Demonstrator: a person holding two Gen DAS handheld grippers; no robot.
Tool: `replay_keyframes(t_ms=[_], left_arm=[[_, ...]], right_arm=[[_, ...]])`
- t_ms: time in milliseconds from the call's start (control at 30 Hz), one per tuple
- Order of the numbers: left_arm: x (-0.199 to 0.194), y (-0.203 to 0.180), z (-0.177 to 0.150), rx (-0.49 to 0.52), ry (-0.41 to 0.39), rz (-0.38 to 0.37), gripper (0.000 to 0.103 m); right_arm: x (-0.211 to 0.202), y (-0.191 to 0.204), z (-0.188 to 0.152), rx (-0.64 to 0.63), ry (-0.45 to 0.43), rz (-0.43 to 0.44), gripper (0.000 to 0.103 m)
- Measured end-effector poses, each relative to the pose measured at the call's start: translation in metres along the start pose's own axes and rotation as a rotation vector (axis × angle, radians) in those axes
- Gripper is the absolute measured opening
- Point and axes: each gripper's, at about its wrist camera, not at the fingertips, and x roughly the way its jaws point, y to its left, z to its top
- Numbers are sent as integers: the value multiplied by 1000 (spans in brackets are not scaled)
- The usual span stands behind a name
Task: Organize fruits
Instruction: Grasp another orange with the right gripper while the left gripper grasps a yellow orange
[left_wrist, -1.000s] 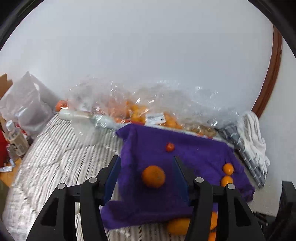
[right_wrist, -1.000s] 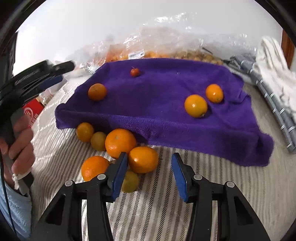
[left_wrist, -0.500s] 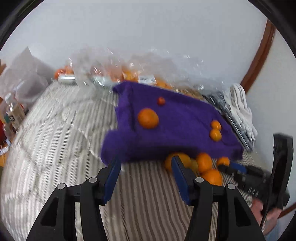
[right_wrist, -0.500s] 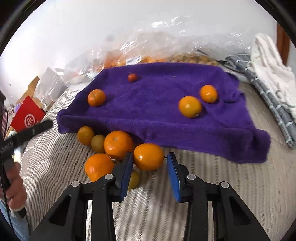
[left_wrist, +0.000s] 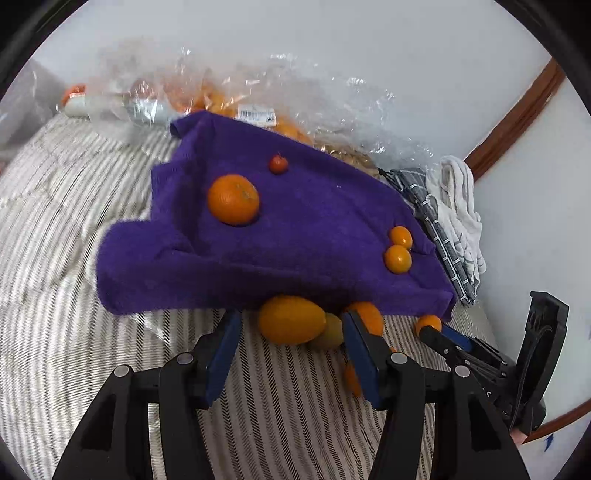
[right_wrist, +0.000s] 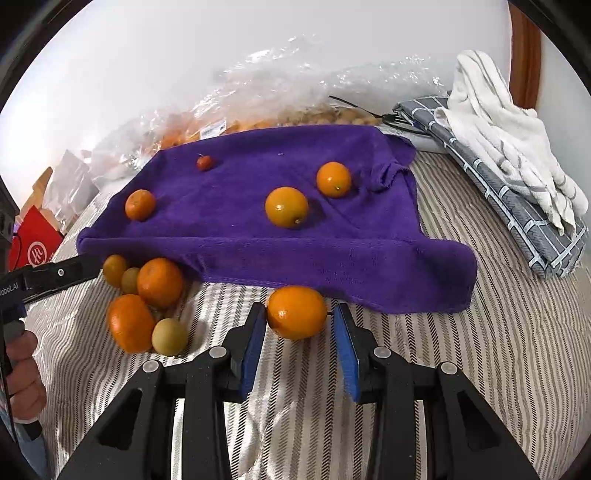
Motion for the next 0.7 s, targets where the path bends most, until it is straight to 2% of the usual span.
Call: replay_keyframes(t_ms=[267, 433, 500, 533, 600, 700], left_arm=[[12, 0, 1, -3, 24, -4, 57], [14, 0, -1, 11, -3, -2, 57], [13, 0, -1, 11, -10, 3, 54], [12, 0, 0, 7, -9, -5, 47], [11, 1, 1, -1, -19, -21, 40], [8, 1, 0, 6, -42, -27, 41]], right_arm=[[8, 2, 6, -20, -10, -11, 38], [16, -1, 9, -9, 11, -24, 40], [19, -1, 9, -8, 12, -18, 40], [18, -1, 9, -7, 5, -19, 38], [16, -1, 9, -2, -5, -17, 38], [12, -3, 9, 11, -26, -8, 38]])
